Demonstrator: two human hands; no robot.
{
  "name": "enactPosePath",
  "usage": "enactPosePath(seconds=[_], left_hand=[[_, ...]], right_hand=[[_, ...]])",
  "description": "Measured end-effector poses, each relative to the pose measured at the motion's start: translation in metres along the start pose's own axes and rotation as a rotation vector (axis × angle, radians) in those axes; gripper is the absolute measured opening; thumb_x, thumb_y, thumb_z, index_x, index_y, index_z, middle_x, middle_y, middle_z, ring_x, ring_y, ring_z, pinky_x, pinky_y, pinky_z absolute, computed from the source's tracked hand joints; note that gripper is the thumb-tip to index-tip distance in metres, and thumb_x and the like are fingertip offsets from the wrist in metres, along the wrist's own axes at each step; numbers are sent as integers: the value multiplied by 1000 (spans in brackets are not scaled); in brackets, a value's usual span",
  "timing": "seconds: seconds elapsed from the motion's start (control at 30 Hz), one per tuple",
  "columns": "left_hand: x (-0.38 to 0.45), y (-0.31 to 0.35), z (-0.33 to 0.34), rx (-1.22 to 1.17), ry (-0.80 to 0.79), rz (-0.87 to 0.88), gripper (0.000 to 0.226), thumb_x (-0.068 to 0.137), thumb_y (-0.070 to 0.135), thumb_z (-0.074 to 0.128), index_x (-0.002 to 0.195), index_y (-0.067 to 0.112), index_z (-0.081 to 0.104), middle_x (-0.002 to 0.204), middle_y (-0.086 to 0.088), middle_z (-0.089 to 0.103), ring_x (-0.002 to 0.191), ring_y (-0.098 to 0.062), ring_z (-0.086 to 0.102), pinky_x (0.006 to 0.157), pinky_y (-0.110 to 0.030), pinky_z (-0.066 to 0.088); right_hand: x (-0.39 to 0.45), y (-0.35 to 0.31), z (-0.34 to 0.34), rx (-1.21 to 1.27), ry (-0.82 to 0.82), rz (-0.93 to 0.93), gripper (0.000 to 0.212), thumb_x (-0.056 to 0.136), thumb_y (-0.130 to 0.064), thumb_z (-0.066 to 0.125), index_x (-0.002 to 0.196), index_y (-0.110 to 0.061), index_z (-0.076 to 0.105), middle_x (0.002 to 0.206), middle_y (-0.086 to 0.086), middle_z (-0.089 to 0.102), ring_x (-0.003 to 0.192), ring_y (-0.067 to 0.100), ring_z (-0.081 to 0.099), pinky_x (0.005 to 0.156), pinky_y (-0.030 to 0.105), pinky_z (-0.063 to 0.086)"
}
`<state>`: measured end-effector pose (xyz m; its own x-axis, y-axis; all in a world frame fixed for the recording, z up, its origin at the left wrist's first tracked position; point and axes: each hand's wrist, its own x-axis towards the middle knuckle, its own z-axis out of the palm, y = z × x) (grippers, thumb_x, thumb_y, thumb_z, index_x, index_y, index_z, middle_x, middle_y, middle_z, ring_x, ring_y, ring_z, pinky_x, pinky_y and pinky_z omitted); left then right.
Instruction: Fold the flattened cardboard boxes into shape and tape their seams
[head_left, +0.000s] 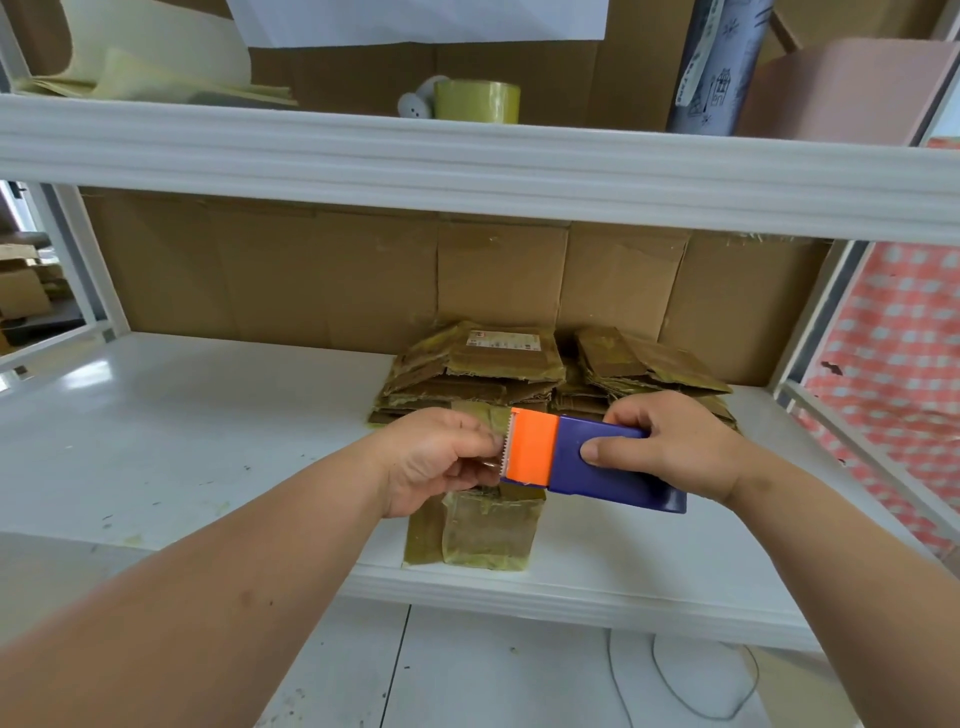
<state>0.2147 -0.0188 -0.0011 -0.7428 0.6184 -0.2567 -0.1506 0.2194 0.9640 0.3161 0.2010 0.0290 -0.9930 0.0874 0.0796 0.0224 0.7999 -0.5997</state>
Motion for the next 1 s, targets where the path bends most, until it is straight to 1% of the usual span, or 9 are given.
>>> enactPosePath(seconds=[0.1,0.17,0.23,0.33,0.43,0.57,0.77,0.87,1.0], left_hand=[[3,-2,1,41,78,25,15,94,11,63,80,14,65,86,-9,69,85,-19,67,90,-34,55],[3,-3,2,82,120,50,17,96,14,63,79,16,64,81,-4,69,79,-14,66,85,-32,56],[4,-3,1,138,132,69,17,98,14,60,82,16,64,85,-4,68,83,-14,65,89,-35,57],[3,-1,-3,173,124,72,15,99,12,56,85,14,63,92,-6,67,90,-16,64,94,-41,56],[-2,-1,-13,127,156,86,17,99,12,56,83,12,61,87,-7,64,88,-17,62,92,-44,57],[-7,-7,-32,45,203,61,23,101,13,55,78,11,58,78,-5,61,84,-18,63,89,-46,58],[-9,-13,-36,-95,202,2,18,101,6,50,85,4,58,80,-12,65,91,-33,74,72,-42,62],[-11,-13,-41,-59,216,-23,17,102,8,51,87,2,58,85,-15,66,87,-31,75,68,-40,62],[-6,-12,-40,67,260,-43,19,101,10,53,86,1,60,83,-14,66,76,-23,75,62,-37,61]], right_hand=[[1,-2,-1,-81,48,-17,49,77,-66,67,75,-17,63,60,-7,57,55,7,53,57,21,36],[3,-5,-1,-134,66,-12,64,65,-77,53,73,-14,63,60,-3,54,53,8,48,55,23,33],[5,-8,0,-143,53,5,71,59,-81,48,77,-15,65,62,-1,58,52,7,50,55,22,34],[7,-11,0,-128,28,2,67,54,-82,49,76,-21,65,61,-6,59,52,3,54,55,19,35],[7,-5,-7,-148,22,-1,64,57,-81,52,78,-23,68,65,-6,64,58,6,58,57,20,37],[5,8,-15,-159,-19,35,57,59,-79,55,70,-25,68,59,-13,62,55,-2,57,58,21,36],[5,14,-14,-108,-80,85,52,61,-75,58,69,-24,68,57,-16,63,55,-5,57,56,17,37],[7,16,-10,-95,-124,106,51,61,-75,59,71,-26,69,60,-16,65,57,-5,60,58,17,38],[13,16,-13,-117,-146,128,57,59,-78,56,70,-24,69,66,-7,67,64,4,61,62,23,39]])
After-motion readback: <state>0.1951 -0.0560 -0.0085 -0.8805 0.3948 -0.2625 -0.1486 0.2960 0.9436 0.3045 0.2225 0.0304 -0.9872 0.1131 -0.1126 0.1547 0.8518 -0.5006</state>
